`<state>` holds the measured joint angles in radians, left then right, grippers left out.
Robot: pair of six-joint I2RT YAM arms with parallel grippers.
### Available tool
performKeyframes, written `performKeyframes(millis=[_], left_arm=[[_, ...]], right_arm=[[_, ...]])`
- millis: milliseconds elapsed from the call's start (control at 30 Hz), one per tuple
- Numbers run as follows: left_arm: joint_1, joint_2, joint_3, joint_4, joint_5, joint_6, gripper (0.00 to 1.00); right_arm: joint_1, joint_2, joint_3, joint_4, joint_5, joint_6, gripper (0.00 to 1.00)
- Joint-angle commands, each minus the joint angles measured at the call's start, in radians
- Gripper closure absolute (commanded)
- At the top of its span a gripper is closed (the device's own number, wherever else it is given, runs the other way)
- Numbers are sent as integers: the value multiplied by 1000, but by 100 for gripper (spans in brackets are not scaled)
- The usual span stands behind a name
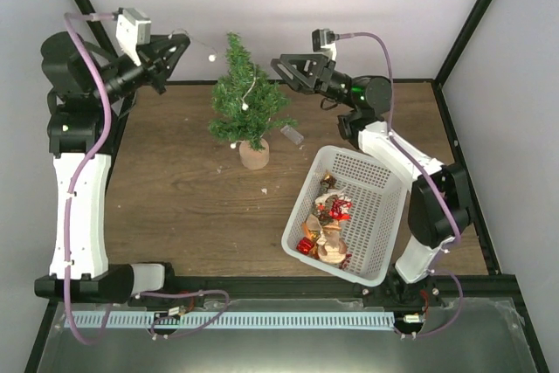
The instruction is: Decorate the small christmas tree
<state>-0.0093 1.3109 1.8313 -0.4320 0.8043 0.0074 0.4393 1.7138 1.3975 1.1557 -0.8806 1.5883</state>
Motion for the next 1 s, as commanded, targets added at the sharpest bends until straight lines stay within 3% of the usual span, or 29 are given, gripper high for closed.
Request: performKeyframes(millis=[0, 133, 567, 967], left_arm=[[-8, -45, -112, -21, 46, -5, 100], [-34, -86, -197, -43, 50, 8, 100], [-266, -114, -318, -130, 47, 77, 100], [-514, 13, -292, -193, -138, 239, 100]], right_arm=[[-10, -55, -31, 29, -12, -27, 39], [-15, -74, -64, 23, -17, -35, 39], [-56, -141, -183, 40, -16, -48, 39], [-120, -204, -243, 25, -12, -70, 39]])
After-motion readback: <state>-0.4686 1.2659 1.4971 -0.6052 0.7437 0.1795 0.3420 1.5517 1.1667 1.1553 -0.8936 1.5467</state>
